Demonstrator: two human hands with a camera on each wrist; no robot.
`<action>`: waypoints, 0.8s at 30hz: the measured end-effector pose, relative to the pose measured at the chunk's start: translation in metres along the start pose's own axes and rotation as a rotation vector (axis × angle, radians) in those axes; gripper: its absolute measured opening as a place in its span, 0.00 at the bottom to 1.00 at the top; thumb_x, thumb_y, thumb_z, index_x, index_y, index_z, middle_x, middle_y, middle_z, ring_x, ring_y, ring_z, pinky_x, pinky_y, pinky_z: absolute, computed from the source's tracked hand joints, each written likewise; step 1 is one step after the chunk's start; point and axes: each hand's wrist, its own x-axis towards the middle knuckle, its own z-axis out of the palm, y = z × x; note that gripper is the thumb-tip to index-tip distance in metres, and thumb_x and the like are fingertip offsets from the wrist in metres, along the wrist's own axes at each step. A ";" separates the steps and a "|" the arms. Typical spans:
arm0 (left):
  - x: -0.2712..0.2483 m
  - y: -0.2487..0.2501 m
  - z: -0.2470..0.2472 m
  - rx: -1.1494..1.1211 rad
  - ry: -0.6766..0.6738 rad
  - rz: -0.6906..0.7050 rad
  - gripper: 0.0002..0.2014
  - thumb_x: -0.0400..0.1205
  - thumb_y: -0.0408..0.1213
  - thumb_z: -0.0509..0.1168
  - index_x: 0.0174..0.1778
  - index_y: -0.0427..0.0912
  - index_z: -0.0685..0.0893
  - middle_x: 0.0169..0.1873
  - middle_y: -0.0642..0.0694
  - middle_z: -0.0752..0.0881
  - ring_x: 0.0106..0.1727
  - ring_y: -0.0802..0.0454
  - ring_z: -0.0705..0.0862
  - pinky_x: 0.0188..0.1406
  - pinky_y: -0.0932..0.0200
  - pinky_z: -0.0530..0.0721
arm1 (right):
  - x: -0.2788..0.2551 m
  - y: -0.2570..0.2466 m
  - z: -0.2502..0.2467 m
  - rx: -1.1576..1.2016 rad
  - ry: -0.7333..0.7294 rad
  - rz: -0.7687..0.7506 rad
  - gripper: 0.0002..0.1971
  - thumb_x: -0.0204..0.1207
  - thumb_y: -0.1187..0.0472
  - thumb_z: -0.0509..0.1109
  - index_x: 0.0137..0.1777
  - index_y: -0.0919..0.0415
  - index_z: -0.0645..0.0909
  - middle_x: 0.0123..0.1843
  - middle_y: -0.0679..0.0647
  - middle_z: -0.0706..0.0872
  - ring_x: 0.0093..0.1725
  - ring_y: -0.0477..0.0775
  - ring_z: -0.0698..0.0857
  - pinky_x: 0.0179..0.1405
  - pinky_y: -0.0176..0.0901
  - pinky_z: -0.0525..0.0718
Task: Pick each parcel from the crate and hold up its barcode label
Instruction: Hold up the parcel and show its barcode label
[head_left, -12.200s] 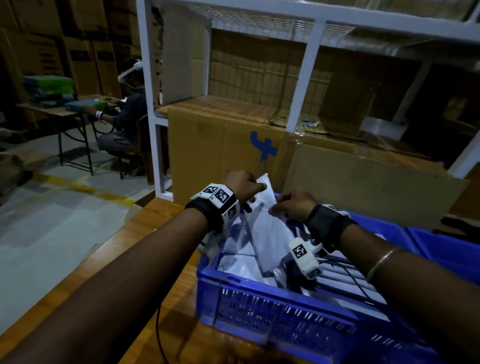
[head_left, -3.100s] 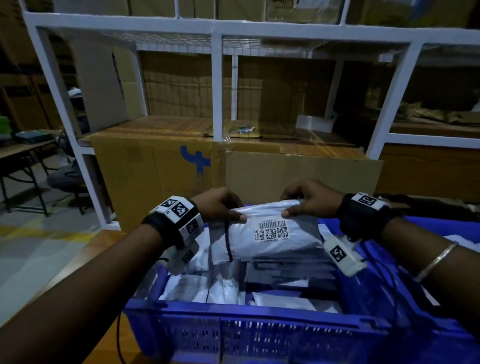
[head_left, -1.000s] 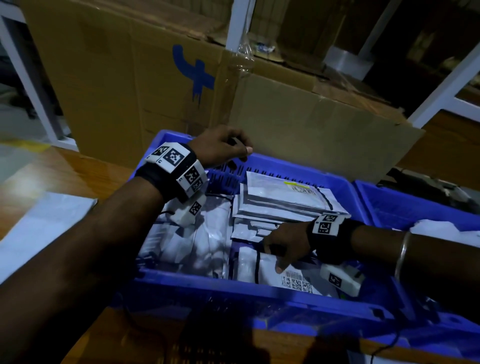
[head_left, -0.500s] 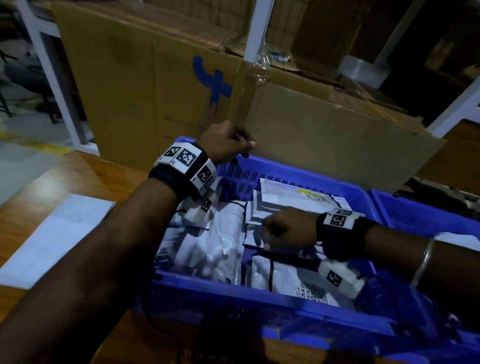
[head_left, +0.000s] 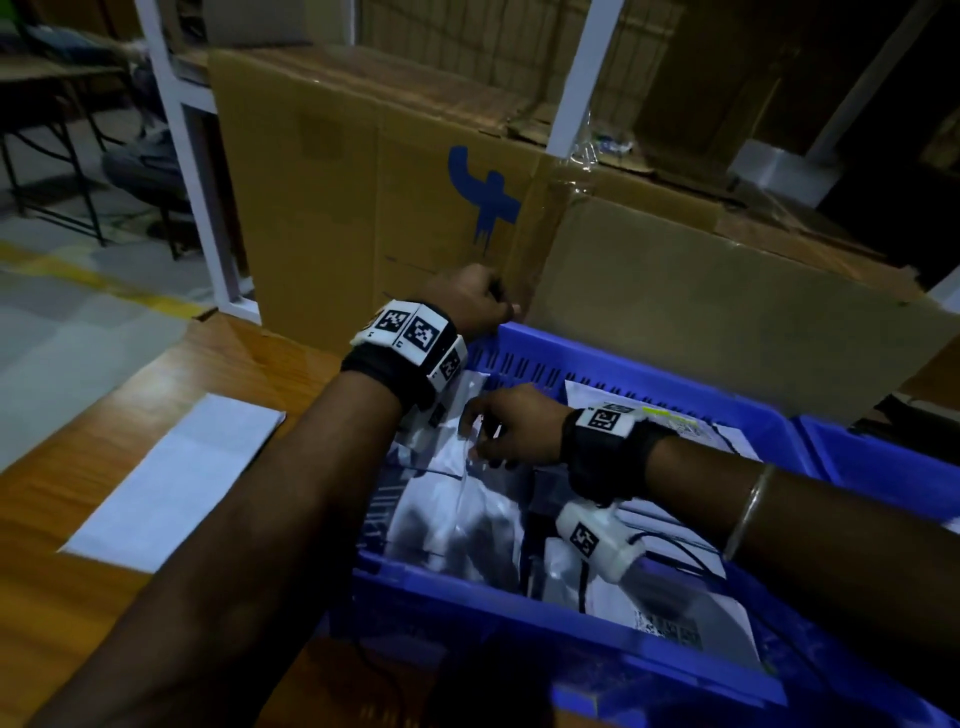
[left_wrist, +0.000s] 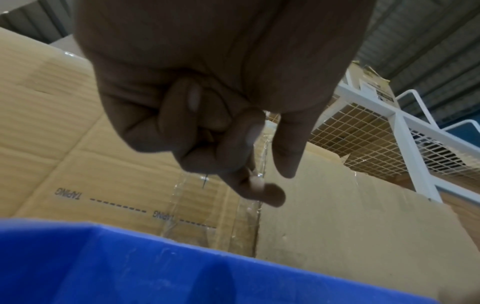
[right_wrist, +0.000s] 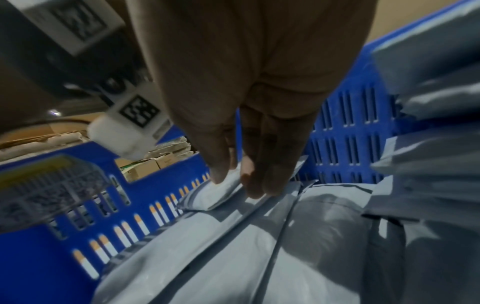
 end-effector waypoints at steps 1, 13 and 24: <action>0.001 -0.001 0.001 -0.011 0.007 0.000 0.14 0.81 0.46 0.69 0.52 0.38 0.86 0.45 0.37 0.90 0.48 0.37 0.87 0.37 0.56 0.78 | 0.002 -0.001 0.002 0.000 -0.003 0.003 0.13 0.76 0.59 0.76 0.59 0.58 0.85 0.47 0.55 0.91 0.36 0.43 0.83 0.34 0.25 0.77; 0.007 -0.005 0.006 -0.039 0.043 0.004 0.11 0.78 0.48 0.71 0.36 0.48 0.81 0.40 0.37 0.89 0.46 0.37 0.88 0.49 0.41 0.88 | 0.015 0.001 0.019 -0.027 -0.014 0.050 0.26 0.59 0.56 0.88 0.56 0.53 0.82 0.43 0.49 0.89 0.40 0.45 0.84 0.46 0.38 0.82; 0.002 -0.003 0.004 -0.032 0.032 0.055 0.09 0.80 0.48 0.69 0.46 0.45 0.85 0.40 0.42 0.89 0.46 0.43 0.87 0.43 0.53 0.84 | 0.010 0.002 0.014 -0.097 0.154 -0.194 0.06 0.73 0.69 0.72 0.47 0.61 0.88 0.50 0.59 0.84 0.51 0.59 0.82 0.51 0.50 0.81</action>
